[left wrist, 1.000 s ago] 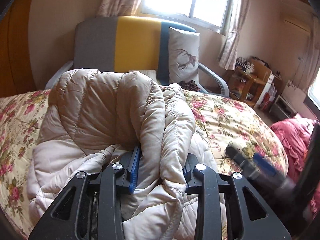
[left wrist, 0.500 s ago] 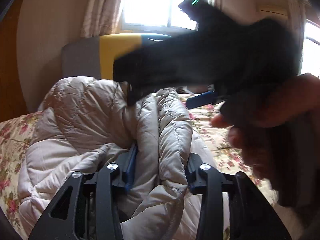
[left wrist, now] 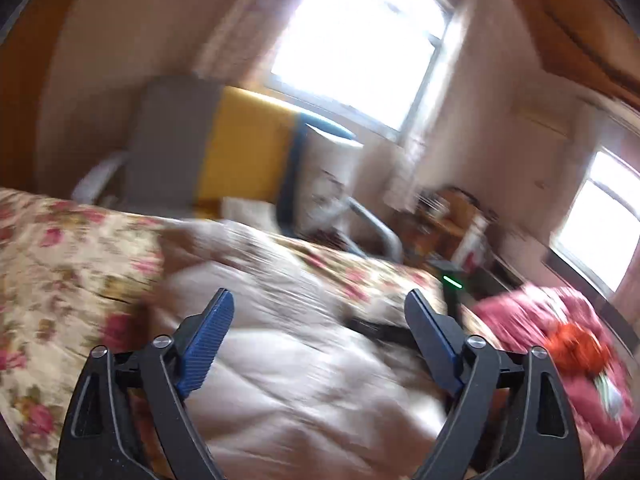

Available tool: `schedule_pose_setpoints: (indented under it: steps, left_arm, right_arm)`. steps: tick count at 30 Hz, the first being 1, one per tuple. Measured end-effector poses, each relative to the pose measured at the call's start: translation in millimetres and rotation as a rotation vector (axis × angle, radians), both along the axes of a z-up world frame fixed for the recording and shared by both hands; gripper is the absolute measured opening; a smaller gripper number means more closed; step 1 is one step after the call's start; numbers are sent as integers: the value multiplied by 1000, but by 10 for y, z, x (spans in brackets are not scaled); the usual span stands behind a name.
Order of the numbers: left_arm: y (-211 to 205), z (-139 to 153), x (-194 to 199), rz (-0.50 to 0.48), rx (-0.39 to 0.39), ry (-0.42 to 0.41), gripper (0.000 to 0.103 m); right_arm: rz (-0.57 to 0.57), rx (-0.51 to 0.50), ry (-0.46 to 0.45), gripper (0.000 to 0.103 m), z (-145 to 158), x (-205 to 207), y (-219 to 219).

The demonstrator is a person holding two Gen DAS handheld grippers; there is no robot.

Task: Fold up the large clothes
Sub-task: 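Fold the held jacket edge over with the left tool and release it, then grasp the jacket bundle edges with both tools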

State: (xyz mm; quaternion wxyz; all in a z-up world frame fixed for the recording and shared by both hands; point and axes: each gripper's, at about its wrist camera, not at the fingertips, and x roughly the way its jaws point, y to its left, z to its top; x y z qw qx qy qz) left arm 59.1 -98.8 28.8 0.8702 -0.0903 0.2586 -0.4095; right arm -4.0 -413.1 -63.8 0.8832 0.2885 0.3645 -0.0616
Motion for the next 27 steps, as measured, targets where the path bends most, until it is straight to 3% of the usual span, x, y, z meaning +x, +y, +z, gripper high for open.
schedule_pose_setpoints:
  steps: [2, 5, 8, 10, 13, 15, 20, 25, 27]
  left_arm:
    - [154, -105, 352, 119, 30, 38, 87]
    - [368, -435, 874, 262, 61, 169, 87]
    - [599, -736, 1186, 336, 32, 271, 87]
    - [668, -956, 1308, 360, 21, 327, 87]
    - [591, -1209, 1337, 314, 27, 377, 87]
    - [488, -1261, 1232, 283, -7, 384, 87]
    - [164, -1201, 1117, 133, -88, 404, 87]
    - [-322, -911, 825, -2, 4, 227, 90]
    - [-477, -879, 767, -39, 28, 205, 93]
  right_arm:
    - [-10, 2, -14, 101, 28, -20, 14]
    - [-40, 36, -83, 101, 141, -174, 6]
    - [-160, 120, -231, 101, 254, -577, -112]
    - [-274, 128, -255, 101, 221, -844, -205]
    - [-376, 42, -129, 101, 42, -966, -259]
    - [-341, 8, -38, 101, -119, -887, -214]
    - [-155, -9, -36, 101, -263, -545, 64]
    - [-124, 63, 1, 101, -478, -328, 52]
    - [-96, 73, 24, 101, -516, -263, 48]
